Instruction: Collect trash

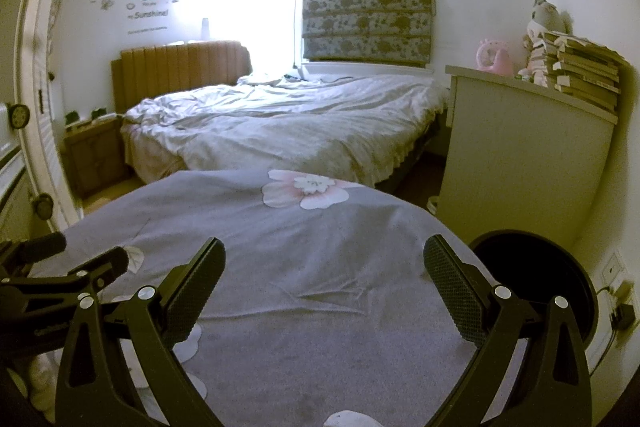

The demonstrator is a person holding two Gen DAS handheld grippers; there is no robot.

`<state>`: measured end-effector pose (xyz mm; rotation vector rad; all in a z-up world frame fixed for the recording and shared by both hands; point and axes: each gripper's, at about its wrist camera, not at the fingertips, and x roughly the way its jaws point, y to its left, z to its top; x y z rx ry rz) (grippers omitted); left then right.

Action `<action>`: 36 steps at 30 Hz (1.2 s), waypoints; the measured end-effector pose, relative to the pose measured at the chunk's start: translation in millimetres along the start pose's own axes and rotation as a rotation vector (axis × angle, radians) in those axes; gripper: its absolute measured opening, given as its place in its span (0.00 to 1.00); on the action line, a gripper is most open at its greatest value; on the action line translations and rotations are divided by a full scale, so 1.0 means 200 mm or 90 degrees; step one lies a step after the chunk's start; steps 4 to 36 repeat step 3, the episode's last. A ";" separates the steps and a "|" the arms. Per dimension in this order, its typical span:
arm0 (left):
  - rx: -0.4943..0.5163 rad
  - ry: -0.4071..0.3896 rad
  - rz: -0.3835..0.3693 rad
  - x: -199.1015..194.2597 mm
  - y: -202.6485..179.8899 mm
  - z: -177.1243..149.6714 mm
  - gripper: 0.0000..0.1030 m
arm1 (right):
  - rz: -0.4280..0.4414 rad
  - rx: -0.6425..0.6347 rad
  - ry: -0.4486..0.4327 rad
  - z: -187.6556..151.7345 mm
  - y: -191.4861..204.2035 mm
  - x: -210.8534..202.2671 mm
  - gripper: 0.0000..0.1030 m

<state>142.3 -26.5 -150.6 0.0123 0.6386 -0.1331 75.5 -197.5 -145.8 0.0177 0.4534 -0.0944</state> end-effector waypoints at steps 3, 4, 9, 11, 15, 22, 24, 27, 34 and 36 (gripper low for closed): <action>-0.005 0.006 -0.003 0.01 0.01 0.00 0.95 | 0.000 0.000 0.001 0.00 0.00 0.00 0.95; -0.005 0.006 -0.003 0.01 0.01 0.00 0.95 | 0.000 0.000 0.001 0.00 0.00 0.00 0.95; -0.005 0.006 -0.003 0.01 0.01 0.00 0.95 | 0.000 0.000 0.001 0.00 0.00 0.00 0.95; -0.005 0.006 -0.003 0.01 0.01 0.00 0.95 | 0.000 0.000 0.001 0.00 0.00 0.00 0.95; -0.005 0.006 -0.003 0.01 0.01 0.00 0.95 | 0.000 0.000 0.001 0.00 0.00 0.00 0.95; -0.005 0.006 -0.003 0.01 0.01 0.00 0.95 | 0.000 0.000 0.001 0.00 0.00 0.00 0.95; -0.005 0.006 -0.003 0.01 0.01 0.00 0.95 | 0.000 0.000 0.001 0.00 0.00 0.00 0.95; -0.005 0.006 -0.003 0.01 0.01 0.00 0.95 | 0.000 0.000 0.001 0.00 0.00 0.00 0.95; -0.005 0.006 -0.003 0.01 0.01 0.00 0.95 | 0.000 0.000 0.001 0.00 0.00 0.00 0.95; -0.005 0.006 -0.003 0.01 0.01 0.00 0.95 | 0.000 0.000 0.001 0.00 0.00 0.00 0.95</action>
